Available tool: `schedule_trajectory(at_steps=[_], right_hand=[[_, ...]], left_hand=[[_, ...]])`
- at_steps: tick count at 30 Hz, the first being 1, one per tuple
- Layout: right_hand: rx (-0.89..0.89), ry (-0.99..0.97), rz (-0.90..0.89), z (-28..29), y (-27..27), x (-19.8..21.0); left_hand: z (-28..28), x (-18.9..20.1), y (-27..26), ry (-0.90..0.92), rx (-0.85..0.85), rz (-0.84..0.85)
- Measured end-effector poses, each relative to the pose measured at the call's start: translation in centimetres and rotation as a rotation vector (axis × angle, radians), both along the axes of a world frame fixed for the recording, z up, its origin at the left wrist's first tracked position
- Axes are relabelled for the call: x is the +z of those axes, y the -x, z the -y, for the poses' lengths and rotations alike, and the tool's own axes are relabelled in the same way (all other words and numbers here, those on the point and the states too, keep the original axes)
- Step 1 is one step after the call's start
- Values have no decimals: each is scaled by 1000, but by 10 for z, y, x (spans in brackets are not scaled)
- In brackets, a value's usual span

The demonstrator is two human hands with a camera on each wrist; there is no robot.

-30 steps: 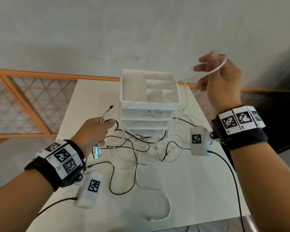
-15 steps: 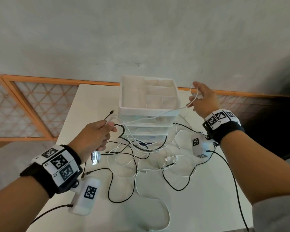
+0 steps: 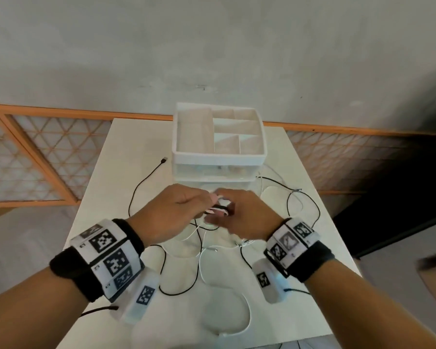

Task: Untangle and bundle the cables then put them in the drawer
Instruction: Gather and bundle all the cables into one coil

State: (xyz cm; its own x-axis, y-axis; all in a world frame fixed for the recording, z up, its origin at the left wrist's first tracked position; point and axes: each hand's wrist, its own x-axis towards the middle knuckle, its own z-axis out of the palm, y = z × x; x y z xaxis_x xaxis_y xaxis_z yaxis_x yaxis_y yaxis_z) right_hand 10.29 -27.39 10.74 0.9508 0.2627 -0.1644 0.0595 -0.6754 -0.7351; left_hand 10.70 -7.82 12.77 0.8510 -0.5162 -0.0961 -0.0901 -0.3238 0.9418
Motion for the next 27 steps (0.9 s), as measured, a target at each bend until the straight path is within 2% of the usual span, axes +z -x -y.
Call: schedule_trajectory(at_steps=[2, 4, 6, 8, 9, 11, 13, 15, 18, 22, 25, 27], right_hand=[[-216, -48, 8, 17, -12, -5], [-393, -132, 217, 35, -21, -8], [-364, -165, 324, 44, -20, -13], [-300, -142, 227, 52, -16, -31], [-344, -89, 158, 61, -14, -45], [-488, 86, 55, 85, -9, -76], [-618, 339, -91, 108, -2, -106], [-686, 485, -228, 123, 8, -130], [-741, 441, -318, 134, 10, -159], [-864, 292, -342, 130, 13, -178], [-789, 367, -237, 123, 14, -167], [-661, 393, -134, 117, 9, -141]], left_hand=[[-3, -4, 2, -26, -41, 12], [-9, -15, -1, -164, -16, 8], [-12, -30, -2, -320, 49, 19], [-14, -45, -2, -402, 168, 16], [-15, -51, -2, -417, 221, 6], [-18, -60, 0, -408, 286, -17], [-20, -62, 2, -352, 310, -39], [-20, -60, 3, -264, 344, -82], [-20, -55, 2, -153, 407, -152], [-23, -53, 0, -134, 427, -168], [-30, -57, -2, -67, 462, -236], [-35, -57, -5, -7, 503, -284]])
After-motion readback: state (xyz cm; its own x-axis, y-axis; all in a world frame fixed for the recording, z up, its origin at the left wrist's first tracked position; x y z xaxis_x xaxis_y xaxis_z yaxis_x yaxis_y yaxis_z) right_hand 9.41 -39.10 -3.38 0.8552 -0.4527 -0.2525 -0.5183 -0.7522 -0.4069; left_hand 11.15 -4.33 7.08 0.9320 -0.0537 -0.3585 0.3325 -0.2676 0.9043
